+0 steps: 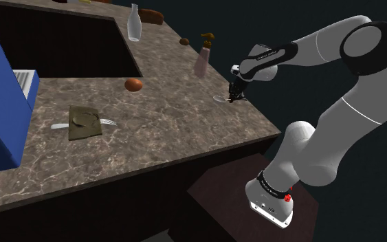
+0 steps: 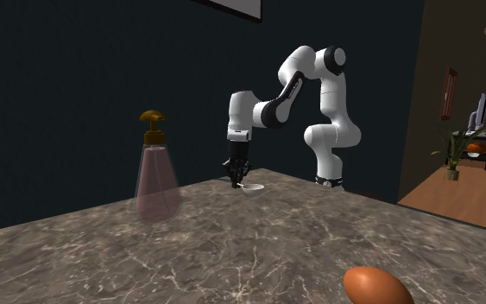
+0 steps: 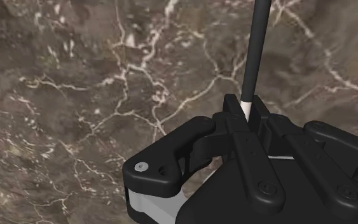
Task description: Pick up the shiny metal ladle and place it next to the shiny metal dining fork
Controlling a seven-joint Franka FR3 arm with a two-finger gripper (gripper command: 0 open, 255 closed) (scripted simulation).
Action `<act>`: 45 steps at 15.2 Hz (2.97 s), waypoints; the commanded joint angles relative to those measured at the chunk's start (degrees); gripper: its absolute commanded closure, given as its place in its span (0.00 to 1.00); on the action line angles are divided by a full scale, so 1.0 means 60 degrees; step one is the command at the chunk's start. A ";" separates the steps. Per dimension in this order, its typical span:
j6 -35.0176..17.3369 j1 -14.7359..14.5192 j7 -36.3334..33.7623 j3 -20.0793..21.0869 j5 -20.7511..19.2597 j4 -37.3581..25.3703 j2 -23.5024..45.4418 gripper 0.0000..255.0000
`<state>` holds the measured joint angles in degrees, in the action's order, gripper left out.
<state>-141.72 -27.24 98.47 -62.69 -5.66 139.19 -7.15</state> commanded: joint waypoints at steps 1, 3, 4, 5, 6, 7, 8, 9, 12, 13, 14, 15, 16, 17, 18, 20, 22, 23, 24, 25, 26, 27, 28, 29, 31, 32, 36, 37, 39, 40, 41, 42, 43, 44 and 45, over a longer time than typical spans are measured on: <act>0.0000 0.0000 0.0000 0.0000 0.0000 0.0000 0.0000 1.00; 0.0000 0.0000 0.0000 0.0000 0.0000 0.0000 0.0000 1.00; 0.0000 0.0000 0.0000 0.0000 0.0000 0.0000 0.0000 1.00; 0.0000 0.0000 0.0000 0.0000 0.0000 0.0000 0.0000 1.00; -0.0002 -0.0002 0.0003 -0.0002 0.0004 0.0000 0.0003 1.00; 0.0149 0.0087 -0.0158 0.0095 -0.0211 -0.0049 -0.0169 1.00; 0.0301 0.0171 -0.0303 0.0191 -0.0403 -0.0100 -0.0331 1.00; 0.0453 0.0259 -0.0430 0.0294 -0.0570 -0.0153 -0.0481 1.00; 0.0911 0.0483 -0.0744 0.0582 -0.0973 -0.0326 -0.0887 1.00; 0.1063 0.0548 -0.0830 0.0672 -0.1081 -0.0387 -0.1009 1.00; 0.1215 0.0611 -0.0906 0.0763 -0.1176 -0.0450 -0.1124 1.00; 0.1365 0.0669 -0.0976 0.0851 -0.1261 -0.0515 -0.1234 1.00; 0.1515 0.0723 -0.1041 0.0935 -0.1338 -0.0582 -0.1339 1.00; 0.1664 0.0772 -0.1100 0.1016 -0.1407 -0.0650 -0.1438 1.00; 0.1812 0.0819 -0.1153 0.1097 -0.1468 -0.0721 -0.1533 1.00; 0.2106 0.0901 -0.1247 0.1248 -0.1572 -0.0867 -0.1710 1.00; 0.2396 0.0972 -0.1326 0.1392 -0.1654 -0.1020 -0.1869 1.00; 0.2539 0.1003 -0.1361 0.1459 -0.1688 -0.1099 -0.1944 1.00; 0.2682 0.1031 -0.1392 0.1526 -0.1718 -0.1181 -0.2014 1.00; 0.2824 0.1056 -0.1422 0.1589 -0.1745 -0.1264 -0.2081 1.00; 0.2965 0.1080 -0.1448 0.1651 -0.1768 -0.1348 -0.2144 1.00; 0.3078 0.1097 -0.1468 0.1700 -0.1784 -0.1419 -0.2193 1.00; 0.3074 0.1096 -0.1756 0.1940 -0.1838 -0.1289 -0.2285 1.00; 0.3068 0.1083 -0.2036 0.2170 -0.1878 -0.1169 -0.2363 1.00; 0.3053 0.1027 -0.2577 0.2607 -0.1917 -0.0961 -0.2480 1.00; 0.3044 0.0984 -0.2838 0.2813 -0.1920 -0.0872 -0.2520 1.00; 0.2999 0.0721 -0.3838 0.3569 -0.1844 -0.0621 -0.2566 1.00; 0.2985 0.0640 -0.4075 0.3747 -0.1804 -0.0585 -0.2548 1.00; 0.2955 0.0461 -0.4536 0.4086 -0.1706 -0.0546 -0.2480 1.00; 0.2939 0.0366 -0.4759 0.4250 -0.1647 -0.0542 -0.2430 1.00; 0.2924 0.0264 -0.4978 0.4408 -0.1585 -0.0550 -0.2369 1.00; 0.2909 0.0157 -0.5194 0.4560 -0.1519 -0.0569 -0.2299 1.00; 0.2894 0.0049 -0.5404 0.4709 -0.1448 -0.0598 -0.2219 1.00; 0.2880 -0.0064 -0.5611 0.4852 -0.1375 -0.0639 -0.2129 1.00; 0.2866 -0.0178 -0.5813 0.4992 -0.1298 -0.0691 -0.2030 1.00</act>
<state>-124.72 -27.64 64.91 -33.63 -13.92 135.51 -19.80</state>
